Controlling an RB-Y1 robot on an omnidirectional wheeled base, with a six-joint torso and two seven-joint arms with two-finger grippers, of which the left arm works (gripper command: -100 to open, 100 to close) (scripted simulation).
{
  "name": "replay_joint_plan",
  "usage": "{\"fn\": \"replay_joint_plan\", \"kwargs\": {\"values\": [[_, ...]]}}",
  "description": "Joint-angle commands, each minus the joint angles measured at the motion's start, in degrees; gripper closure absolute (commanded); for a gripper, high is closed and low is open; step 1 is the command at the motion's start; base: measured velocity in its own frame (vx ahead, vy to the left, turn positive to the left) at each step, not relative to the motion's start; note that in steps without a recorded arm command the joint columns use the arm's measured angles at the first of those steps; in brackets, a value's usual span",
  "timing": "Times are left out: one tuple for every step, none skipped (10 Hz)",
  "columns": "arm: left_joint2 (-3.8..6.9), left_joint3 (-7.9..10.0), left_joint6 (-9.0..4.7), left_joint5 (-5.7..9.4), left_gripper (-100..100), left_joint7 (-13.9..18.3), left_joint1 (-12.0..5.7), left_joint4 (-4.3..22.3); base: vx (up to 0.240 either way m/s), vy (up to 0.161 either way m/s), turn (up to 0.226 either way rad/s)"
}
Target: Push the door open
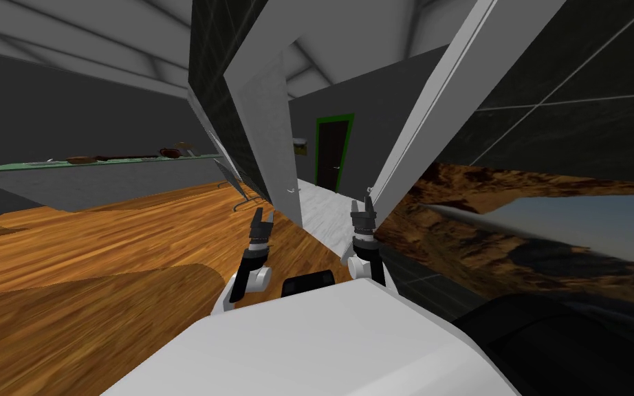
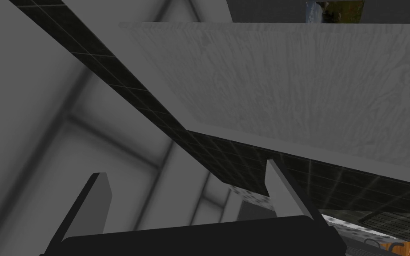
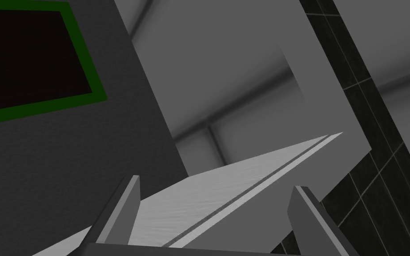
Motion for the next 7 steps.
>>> {"fn": "replay_joint_plan", "kwargs": {"values": [[0.10, -0.61, -0.49, -0.39, -100, 0.40, -0.47, 1.73, 0.081, 0.051, -0.013], [0.27, -1.24, -0.90, -0.82, -100, 0.95, -1.33, 3.93, 0.114, 0.086, -0.026], [0.35, -1.56, -1.10, -1.04, -100, 1.23, -1.76, 5.04, 0.154, 0.087, -0.026], [0.43, -1.87, -1.31, -1.25, -100, 1.50, -2.19, 6.14, 0.135, 0.077, -0.016], [0.51, -2.19, -1.51, -1.47, -100, 1.78, -2.62, 7.25, 0.122, 0.074, -0.016], [0.59, -2.50, -1.71, -1.68, -100, 2.05, -3.06, 8.35, 0.103, 0.060, -0.019], [0.67, -2.82, -1.92, -1.90, -100, 2.33, -3.49, 9.45, 0.085, 0.048, -0.018]]}}
